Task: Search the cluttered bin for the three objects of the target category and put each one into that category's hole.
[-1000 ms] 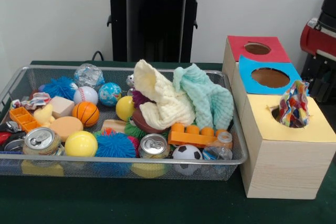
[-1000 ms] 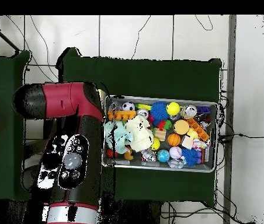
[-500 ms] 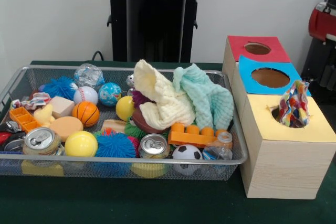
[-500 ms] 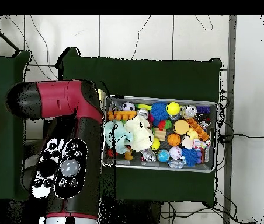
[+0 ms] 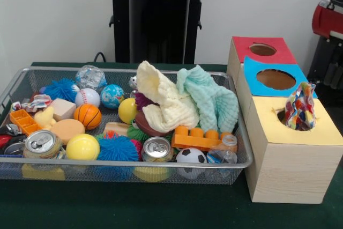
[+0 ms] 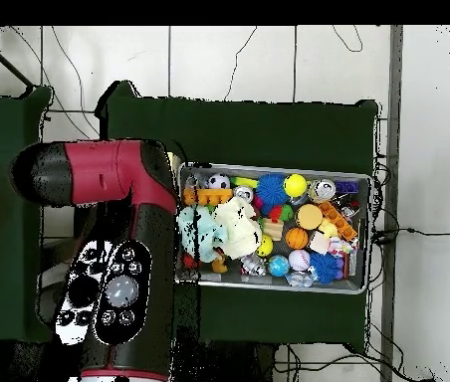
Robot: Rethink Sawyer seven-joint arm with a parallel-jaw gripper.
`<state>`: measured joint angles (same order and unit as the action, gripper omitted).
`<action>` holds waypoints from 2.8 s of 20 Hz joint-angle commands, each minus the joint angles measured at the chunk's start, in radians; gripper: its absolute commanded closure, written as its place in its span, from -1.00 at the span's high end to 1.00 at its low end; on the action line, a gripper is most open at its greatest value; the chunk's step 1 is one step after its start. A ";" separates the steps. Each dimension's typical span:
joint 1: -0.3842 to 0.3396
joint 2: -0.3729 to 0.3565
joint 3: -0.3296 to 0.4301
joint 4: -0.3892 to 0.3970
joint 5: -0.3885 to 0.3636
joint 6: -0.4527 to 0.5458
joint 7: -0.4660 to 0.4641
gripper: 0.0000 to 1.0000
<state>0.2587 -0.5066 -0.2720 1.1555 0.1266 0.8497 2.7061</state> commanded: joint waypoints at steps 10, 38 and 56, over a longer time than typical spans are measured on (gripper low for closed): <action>-0.028 -0.009 0.031 0.207 -0.006 -0.077 0.099 -1.00; -0.030 0.059 0.094 0.188 0.038 -0.088 0.106 -1.00; -0.036 0.225 0.101 0.012 0.070 -0.108 0.112 -1.00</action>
<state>0.2546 -0.3876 -0.2679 1.1929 0.1667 0.7754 2.7061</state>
